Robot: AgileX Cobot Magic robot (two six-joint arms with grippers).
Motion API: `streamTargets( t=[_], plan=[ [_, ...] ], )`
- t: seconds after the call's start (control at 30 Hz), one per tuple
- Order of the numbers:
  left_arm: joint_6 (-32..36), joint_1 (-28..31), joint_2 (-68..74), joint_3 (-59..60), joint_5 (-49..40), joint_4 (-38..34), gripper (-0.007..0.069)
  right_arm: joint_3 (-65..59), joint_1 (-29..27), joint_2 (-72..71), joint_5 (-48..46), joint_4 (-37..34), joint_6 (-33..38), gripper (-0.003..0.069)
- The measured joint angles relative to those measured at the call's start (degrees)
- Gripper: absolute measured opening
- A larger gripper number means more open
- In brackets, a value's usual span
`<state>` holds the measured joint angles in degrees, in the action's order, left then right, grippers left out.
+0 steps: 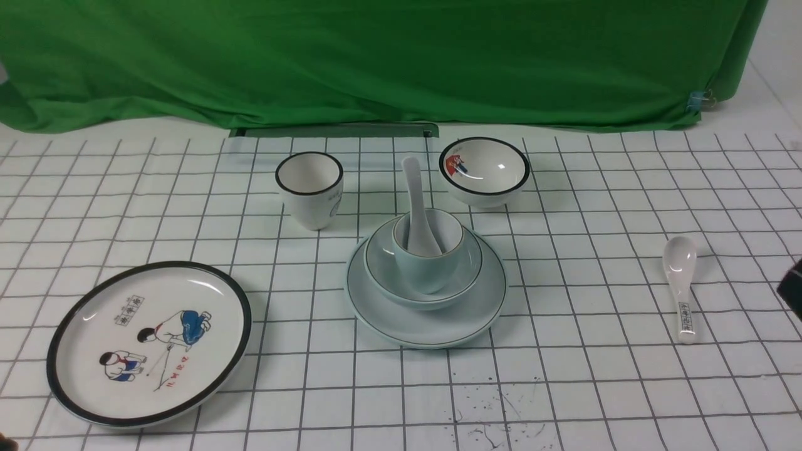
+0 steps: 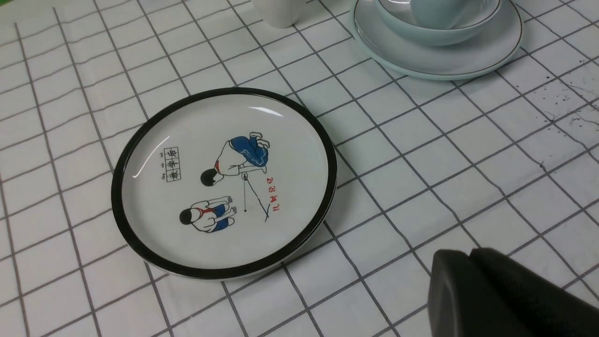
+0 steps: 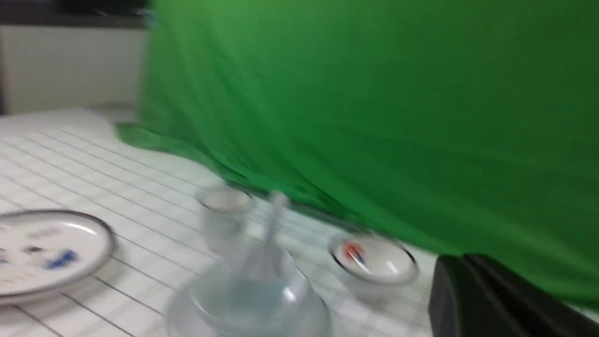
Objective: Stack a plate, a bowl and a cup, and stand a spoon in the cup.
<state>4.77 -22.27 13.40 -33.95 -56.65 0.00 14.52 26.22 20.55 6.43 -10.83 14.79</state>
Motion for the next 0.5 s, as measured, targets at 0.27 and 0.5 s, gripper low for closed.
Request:
streamTargets(
  t=[0.27, 0.5],
  plan=[
    [0.0, 0.0, 0.0, 0.0, 0.0, 0.0, -0.0031, -13.8, -22.9, -13.8, -4.5, 11.3, -16.9, 0.0013],
    [0.0, 0.0, 0.0, 0.0, 0.1, 0.0, -0.0031, -15.0, -26.5, -20.4, -14.8, 13.3, -18.7, 0.0011]
  ],
)
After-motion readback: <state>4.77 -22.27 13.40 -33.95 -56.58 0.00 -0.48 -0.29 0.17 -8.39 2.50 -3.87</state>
